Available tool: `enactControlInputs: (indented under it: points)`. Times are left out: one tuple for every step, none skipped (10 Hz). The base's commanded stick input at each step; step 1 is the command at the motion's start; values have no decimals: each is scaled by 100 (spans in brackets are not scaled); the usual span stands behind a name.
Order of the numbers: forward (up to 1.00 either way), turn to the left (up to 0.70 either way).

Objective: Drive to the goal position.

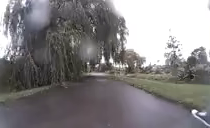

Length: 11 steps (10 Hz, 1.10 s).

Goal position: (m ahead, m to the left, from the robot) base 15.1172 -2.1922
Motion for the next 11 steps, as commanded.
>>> enactControlInputs:
  points:
    - [85,0]
    - [85,0]
    - [85,0]
    - [85,0]
    - [85,0]
    - [85,0]
    - [85,0]
    - [85,0]
    - [85,0]
    - [85,0]
    - [85,0]
